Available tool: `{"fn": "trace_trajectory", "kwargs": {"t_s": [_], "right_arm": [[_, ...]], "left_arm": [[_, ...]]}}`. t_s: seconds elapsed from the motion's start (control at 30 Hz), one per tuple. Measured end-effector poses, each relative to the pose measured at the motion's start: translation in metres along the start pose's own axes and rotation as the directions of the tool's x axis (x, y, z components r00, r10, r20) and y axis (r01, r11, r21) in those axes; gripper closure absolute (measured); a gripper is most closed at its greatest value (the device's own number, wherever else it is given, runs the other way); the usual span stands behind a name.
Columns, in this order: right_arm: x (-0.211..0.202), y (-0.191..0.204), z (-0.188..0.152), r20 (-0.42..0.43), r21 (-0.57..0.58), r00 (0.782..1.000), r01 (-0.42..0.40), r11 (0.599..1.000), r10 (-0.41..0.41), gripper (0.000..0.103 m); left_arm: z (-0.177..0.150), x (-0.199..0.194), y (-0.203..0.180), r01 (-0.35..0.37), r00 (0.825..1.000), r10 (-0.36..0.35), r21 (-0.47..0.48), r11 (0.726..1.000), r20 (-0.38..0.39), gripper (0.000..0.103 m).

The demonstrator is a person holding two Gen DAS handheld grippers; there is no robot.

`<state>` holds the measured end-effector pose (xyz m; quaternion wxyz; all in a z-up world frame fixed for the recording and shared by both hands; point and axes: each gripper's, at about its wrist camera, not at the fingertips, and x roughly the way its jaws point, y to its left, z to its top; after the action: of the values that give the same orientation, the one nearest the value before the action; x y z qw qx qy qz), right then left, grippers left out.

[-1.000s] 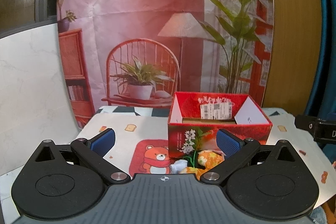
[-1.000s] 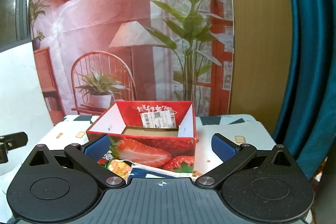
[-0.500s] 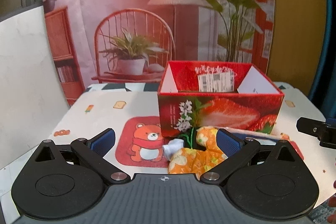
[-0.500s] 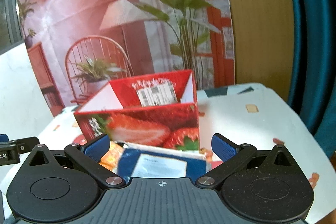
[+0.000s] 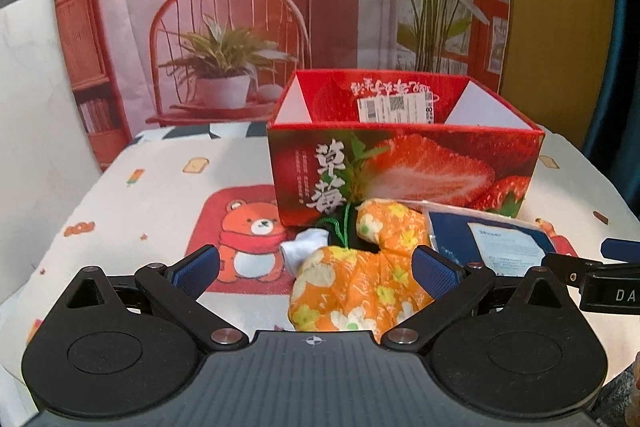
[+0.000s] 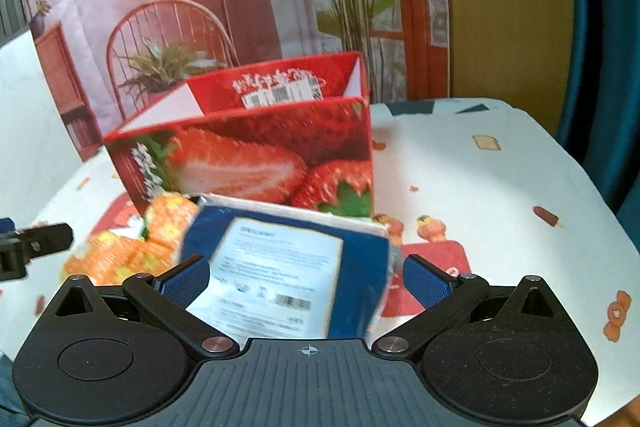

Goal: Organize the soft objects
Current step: 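Move both grippers down to the blue-and-white plastic packet beside the box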

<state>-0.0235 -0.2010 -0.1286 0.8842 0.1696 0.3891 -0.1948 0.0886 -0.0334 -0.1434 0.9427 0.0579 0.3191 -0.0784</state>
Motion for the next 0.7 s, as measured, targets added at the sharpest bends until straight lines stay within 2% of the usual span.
{"fn": "trace_trajectory", "kwargs": {"t_s": [0.17,0.27,0.43,0.5,0.7], "right_arm": [[0.010,-0.011,-0.009,-0.028,0.026,1.000,0.002,1.000,-0.002,0.001],[0.019,-0.012,-0.014,-0.053,0.023,0.999,-0.011,1.000,0.013,0.007],[0.027,-0.010,-0.019,-0.073,0.002,0.997,-0.006,1.000,0.006,0.008],[0.032,-0.014,-0.021,-0.093,0.029,0.995,-0.025,0.999,0.027,0.008],[0.047,-0.015,-0.022,-0.143,0.101,0.983,-0.104,0.989,0.118,0.011]], "left_arm": [[-0.006,0.008,-0.001,0.022,1.000,-0.022,-0.005,1.000,-0.021,0.001],[-0.007,0.014,-0.003,0.046,0.998,-0.046,-0.004,0.999,-0.043,0.009],[-0.009,0.021,-0.005,0.084,0.995,-0.084,-0.004,0.996,-0.056,0.021],[-0.009,0.025,-0.007,0.107,0.992,-0.106,-0.002,0.994,-0.067,0.028],[-0.010,0.036,-0.006,0.152,0.985,-0.154,-0.025,0.988,-0.074,0.031]]}}
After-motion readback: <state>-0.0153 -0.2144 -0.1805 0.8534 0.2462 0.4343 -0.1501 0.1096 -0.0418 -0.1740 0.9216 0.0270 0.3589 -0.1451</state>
